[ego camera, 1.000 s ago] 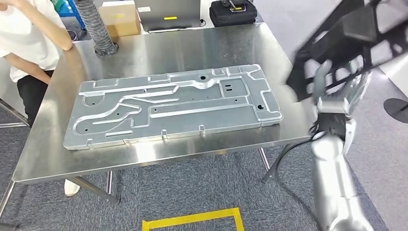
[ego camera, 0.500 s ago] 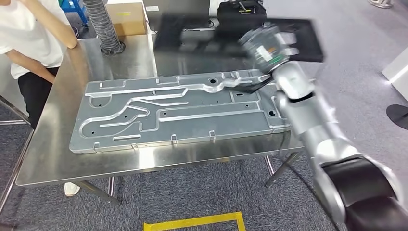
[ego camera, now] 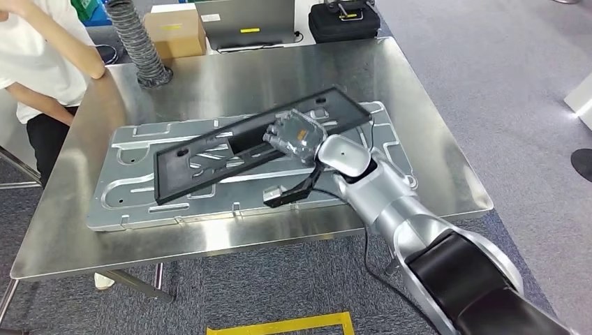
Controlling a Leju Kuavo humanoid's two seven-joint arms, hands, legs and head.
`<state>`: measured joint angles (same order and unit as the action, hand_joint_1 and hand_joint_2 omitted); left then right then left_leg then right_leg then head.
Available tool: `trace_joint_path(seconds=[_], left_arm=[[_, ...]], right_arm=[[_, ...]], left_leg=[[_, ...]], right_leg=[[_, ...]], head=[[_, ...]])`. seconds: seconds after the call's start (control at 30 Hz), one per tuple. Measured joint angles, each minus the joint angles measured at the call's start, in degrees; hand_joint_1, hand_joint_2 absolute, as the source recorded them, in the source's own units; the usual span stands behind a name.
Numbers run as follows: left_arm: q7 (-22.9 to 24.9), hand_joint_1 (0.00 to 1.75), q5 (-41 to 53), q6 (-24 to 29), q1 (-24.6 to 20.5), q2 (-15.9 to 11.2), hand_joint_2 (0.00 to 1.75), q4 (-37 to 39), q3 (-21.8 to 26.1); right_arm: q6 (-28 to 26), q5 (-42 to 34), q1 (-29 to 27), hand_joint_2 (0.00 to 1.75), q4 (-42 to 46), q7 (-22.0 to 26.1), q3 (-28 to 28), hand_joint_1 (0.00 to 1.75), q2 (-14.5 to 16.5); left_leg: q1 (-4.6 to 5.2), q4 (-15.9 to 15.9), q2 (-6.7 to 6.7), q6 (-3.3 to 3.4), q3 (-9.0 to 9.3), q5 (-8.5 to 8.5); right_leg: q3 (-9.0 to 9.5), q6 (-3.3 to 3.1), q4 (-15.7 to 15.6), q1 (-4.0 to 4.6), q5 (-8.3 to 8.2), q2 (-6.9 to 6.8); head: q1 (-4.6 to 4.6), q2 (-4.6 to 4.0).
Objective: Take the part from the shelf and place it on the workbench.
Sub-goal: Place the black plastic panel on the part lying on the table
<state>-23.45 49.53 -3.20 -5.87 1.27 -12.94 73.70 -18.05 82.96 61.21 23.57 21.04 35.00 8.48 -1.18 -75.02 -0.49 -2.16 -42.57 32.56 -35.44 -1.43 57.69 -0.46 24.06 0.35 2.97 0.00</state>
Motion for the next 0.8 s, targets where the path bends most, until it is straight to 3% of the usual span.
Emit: trace_joint_path(seconds=[0.03, 0.07, 0.1, 0.17, 0.2, 0.33, 0.4, 0.47, 0.5, 0.53, 0.57, 0.67, 0.73, 0.8], left_arm=[[-0.3, 0.0, 0.0, 0.0, 0.1, 0.0, 1.75, 0.0, 0.0], [-0.5, 0.0, 0.0, 0.0, 0.3, -0.1, 1.75, 0.0, 0.0], [-0.7, 0.0, 0.0, -0.1, 0.4, -0.1, 1.75, 0.0, 0.0], [-1.0, 0.0, 0.1, -0.2, 0.5, -0.2, 1.75, 0.0, 0.0], [-1.2, 0.0, 0.1, -0.2, 0.5, -0.2, 1.75, 0.0, 0.0], [-2.1, 0.0, 0.4, -0.5, 0.6, -0.2, 1.75, 0.0, 0.0], [-2.6, 0.0, 0.5, -0.8, 0.6, -0.2, 1.75, 0.0, 0.0], [-3.0, 0.0, 0.6, -1.0, 0.6, -0.2, 1.75, 0.0, 0.0], [-3.2, 0.0, 0.7, -1.1, 0.6, -0.2, 1.75, 0.0, 0.0], [-3.3, 0.0, 0.7, -1.1, 0.6, -0.2, 1.75, 0.0, 0.0], [-3.3, 0.0, 0.8, -1.1, 0.6, -0.2, 1.75, 0.0, 0.0], [-3.4, 0.0, 0.8, -1.0, 0.6, -0.1, 1.75, 0.0, 0.0], [-3.5, 0.0, 0.7, -0.9, 0.6, 0.0, 1.75, 0.0, 0.0], [-3.7, 0.0, 0.7, -0.8, 0.6, 0.0, 1.75, 0.0, 0.0]], right_arm=[[0.0, -0.8, -0.6, 1.75, -0.6, -0.3, 0.0, 1.75, 0.0], [0.0, -1.5, -1.0, 1.75, -1.1, -0.7, 0.0, 1.75, 0.0], [0.0, -2.1, -1.2, 1.75, -1.5, -1.3, 0.0, 1.75, 0.0], [0.3, -3.2, -1.3, 1.75, -2.3, -2.8, 0.0, 1.75, -0.3], [0.6, -3.6, -1.3, 1.75, -2.6, -3.5, 0.0, 1.75, -0.5], [2.1, -4.7, -1.7, 1.75, -4.0, -6.7, -0.2, 1.75, -1.8], [2.7, -4.8, -1.9, 1.75, -4.5, -8.7, -0.3, 1.75, -2.6], [3.4, -4.6, -2.4, 1.75, -5.1, -11.1, -0.3, 1.75, -3.3], [3.7, -4.5, -2.8, 1.75, -5.3, -12.3, -0.3, 1.75, -3.7], [4.0, -4.4, -3.2, 1.75, -5.6, -13.4, -0.3, 1.75, -4.0], [4.3, -4.3, -3.5, 1.75, -5.9, -14.4, -0.3, 1.75, -4.4], [4.9, -4.3, -3.5, 1.75, -6.4, -16.1, -0.6, 1.75, -5.1], [5.1, -4.5, -3.5, 1.75, -6.6, -16.1, -0.9, 1.75, -5.4], [5.1, -4.8, -3.7, 1.75, -6.8, -15.7, -1.3, 1.75, -5.8]], left_leg=[[-0.05, 0.4, 0.02, -0.07, -0.06, -0.97], [-0.14, 3.0, 0.05, -0.14, 1.03, -2.89], [-0.27, 7.1, 0.07, -0.21, 2.89, -5.17], [-0.35, 14.0, 0.02, 0.01, 6.2, -7.61], [-0.32, 15.4, -0.04, 0.32, 6.92, -7.82], [-0.16, 15.9, -0.07, 1.91, 7.12, -7.82], [-0.18, 16.0, 0.0, 2.52, 7.18, -7.89], [-0.05, 16.0, 0.03, 2.8, 7.18, -7.85], [0.03, 16.0, 0.03, 2.87, 7.19, -7.83], [0.12, 16.0, 0.0, 2.93, 7.22, -7.81], [0.24, 16.0, -0.03, 2.97, 7.27, -7.79], [0.64, 16.0, -0.05, 2.9, 7.42, -7.7], [0.7, 16.0, 0.07, 2.56, 7.37, -7.65], [0.73, 16.2, 0.15, 2.0, 7.49, -7.67]], right_leg=[[0.07, 0.07, 0.1, 0.0, 0.09, -0.01], [0.13, 0.22, 0.2, -0.05, 0.22, 0.02], [0.13, 0.45, 0.4, -0.08, 0.41, 0.08], [-0.1, 1.07, 1.0, 0.1, 0.8, 0.27], [-0.21, 1.37, 1.2, 0.21, 0.88, 0.34], [-0.53, 2.37, 2.0, 0.09, 1.54, 0.29], [-2.62, 2.87, 6.7, -0.06, 4.27, 0.11], [-6.4, 3.07, 14.5, -0.1, 7.59, 0.03], [-7.87, 3.06, 17.3, -0.11, 8.38, 0.01], [-8.39, 2.91, 18.1, -0.08, 8.05, 0.01], [-7.73, 2.6, 16.4, 0.02, 6.66, 0.0], [-2.29, 1.05, 4.7, 0.7, 1.29, -0.14], [-0.82, 0.61, 1.4, 1.14, 0.45, -0.3], [-0.63, 0.56, 1.0, 1.15, 0.24, -0.34]], head=[[0.0, 0.0], [0.0, 0.0], [0.0, 0.0], [0.0, 0.0], [-0.01, 0.0], [-0.01, 0.0], [-0.01, 0.0], [0.0, 0.0], [0.0, 0.0], [0.0, 0.0], [0.0, 0.0], [-0.01, -0.01], [-0.01, -0.01], [-0.01, -0.01]])
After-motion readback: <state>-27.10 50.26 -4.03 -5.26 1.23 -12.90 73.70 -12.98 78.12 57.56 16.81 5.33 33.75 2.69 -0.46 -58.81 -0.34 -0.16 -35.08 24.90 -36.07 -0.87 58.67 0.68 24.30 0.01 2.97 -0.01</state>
